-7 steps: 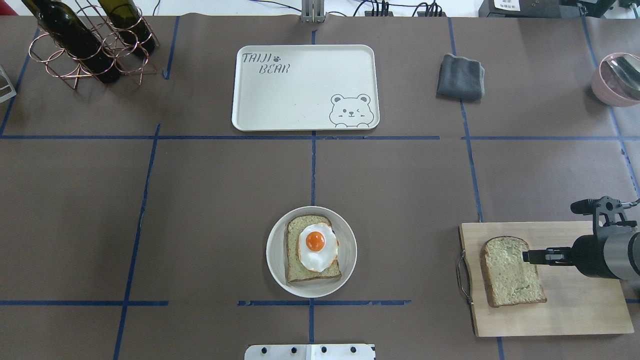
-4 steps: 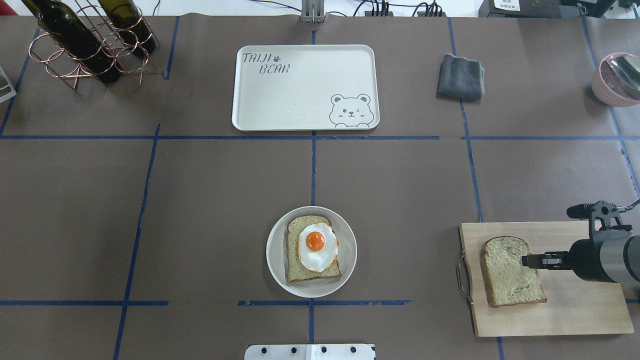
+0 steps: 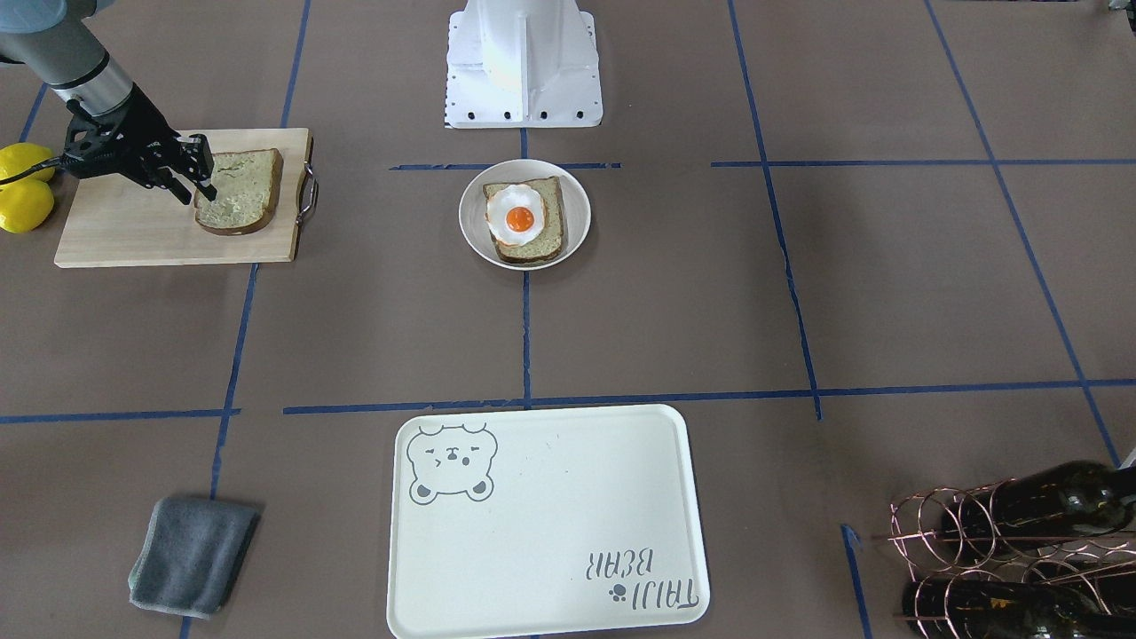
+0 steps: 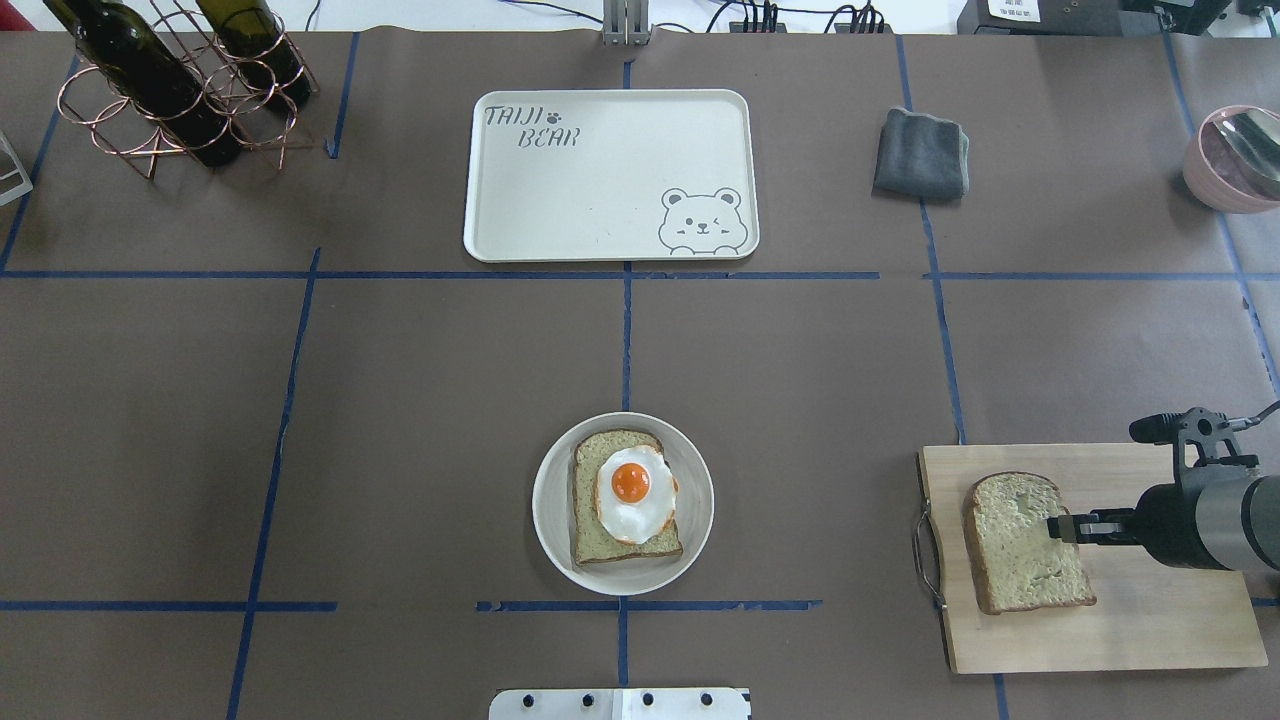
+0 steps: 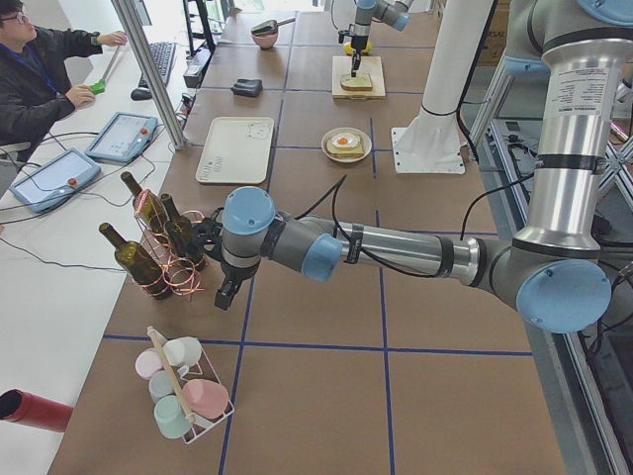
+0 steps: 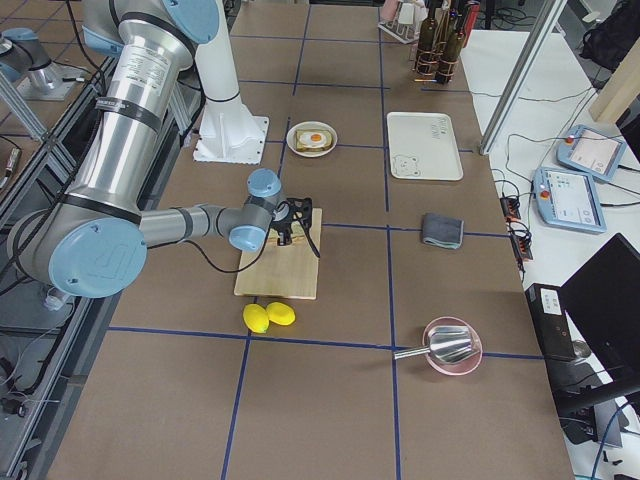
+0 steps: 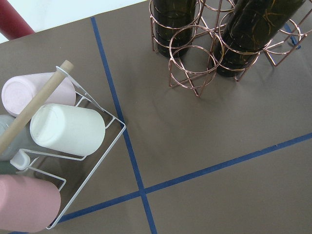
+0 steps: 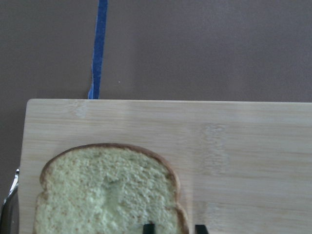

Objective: Make sandwich and place on tray
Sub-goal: 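Grasp the bread slice edge with the right gripper and lift it, then carry the bread over the egg toast and lower it on top, then open the right gripper and withdraw it while the left arm moves in, then reach the left gripper to the white plate rim and grip it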

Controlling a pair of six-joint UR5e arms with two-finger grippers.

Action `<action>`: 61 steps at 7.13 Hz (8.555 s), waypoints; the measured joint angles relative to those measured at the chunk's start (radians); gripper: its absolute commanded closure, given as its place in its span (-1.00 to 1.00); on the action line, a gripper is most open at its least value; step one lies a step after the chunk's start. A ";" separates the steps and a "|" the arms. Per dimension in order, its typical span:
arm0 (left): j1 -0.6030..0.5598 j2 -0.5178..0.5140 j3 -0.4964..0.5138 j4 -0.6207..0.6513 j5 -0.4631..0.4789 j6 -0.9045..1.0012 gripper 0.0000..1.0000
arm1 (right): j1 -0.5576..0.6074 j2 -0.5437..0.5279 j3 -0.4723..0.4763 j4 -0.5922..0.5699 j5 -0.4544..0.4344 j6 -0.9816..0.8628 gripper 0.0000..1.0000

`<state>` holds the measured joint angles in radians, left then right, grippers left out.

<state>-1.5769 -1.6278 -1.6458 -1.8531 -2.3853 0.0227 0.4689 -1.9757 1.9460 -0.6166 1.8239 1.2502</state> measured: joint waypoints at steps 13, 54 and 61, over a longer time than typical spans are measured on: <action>0.000 0.003 -0.003 0.000 0.000 -0.001 -1.00 | 0.000 0.308 0.077 -0.059 0.026 0.155 1.00; 1.232 -0.370 -0.126 -0.188 0.606 -1.592 0.24 | 1.094 0.182 -0.058 -0.991 0.531 -1.408 -1.00; 1.233 -0.371 -0.112 -0.208 0.603 -1.588 0.49 | 1.094 0.182 -0.058 -0.991 0.531 -1.407 -1.00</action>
<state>-0.3437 -1.9988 -1.7580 -2.0615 -1.7824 -1.5648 1.5631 -1.7938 1.8883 -1.6076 2.3547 -0.1565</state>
